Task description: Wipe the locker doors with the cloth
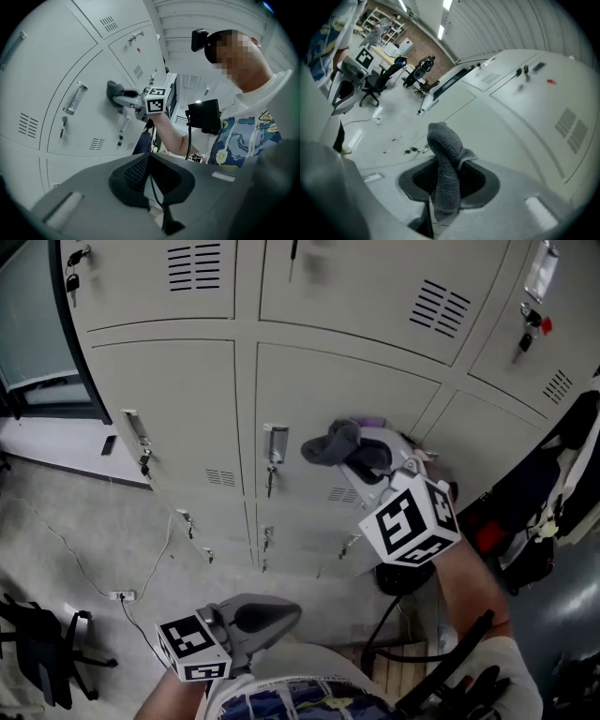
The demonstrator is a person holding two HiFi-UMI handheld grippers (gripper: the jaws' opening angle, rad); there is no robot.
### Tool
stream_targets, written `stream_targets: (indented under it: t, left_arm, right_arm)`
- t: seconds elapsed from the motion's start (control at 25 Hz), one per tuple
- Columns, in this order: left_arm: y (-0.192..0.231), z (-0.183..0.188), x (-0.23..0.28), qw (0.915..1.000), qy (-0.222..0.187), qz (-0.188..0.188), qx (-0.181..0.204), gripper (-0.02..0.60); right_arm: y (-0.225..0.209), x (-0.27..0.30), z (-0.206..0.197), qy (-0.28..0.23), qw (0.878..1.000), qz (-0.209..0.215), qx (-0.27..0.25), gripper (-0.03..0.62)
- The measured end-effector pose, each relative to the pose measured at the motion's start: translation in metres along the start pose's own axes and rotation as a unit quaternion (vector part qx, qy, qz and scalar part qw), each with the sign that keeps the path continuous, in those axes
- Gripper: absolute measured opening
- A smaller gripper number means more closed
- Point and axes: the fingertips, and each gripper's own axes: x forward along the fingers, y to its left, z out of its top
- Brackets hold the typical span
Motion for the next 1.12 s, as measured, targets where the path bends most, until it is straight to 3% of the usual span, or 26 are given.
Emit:
stream_targets:
  t: [0.16,0.4,0.56,1.12]
  left_arm:
    - [-0.001,0.005,-0.010,0.9999,-0.001,-0.016,-0.003,0.002]
    - [-0.009,0.005,-0.015,0.9996,-0.007,-0.028,0.000,0.002]
    - [-0.010,0.005,-0.021,0.9997,-0.008,-0.025,0.001,0.002]
    - [-0.013,-0.006,-0.022,1.0000,-0.005,0.000,-0.004,0.002]
  right_arm:
    - [-0.063,-0.029,0.036,-0.014,0.996,-0.084,-0.014,0.109]
    - [-0.088,-0.020,0.049,-0.002,0.991,-0.124,-0.045,0.110]
    - [-0.067,-0.006,0.029,0.022,0.993,-0.109,-0.047,0.110]
    - [0.059,0.056,-0.052,0.078,0.996,0.010,-0.031,0.110]
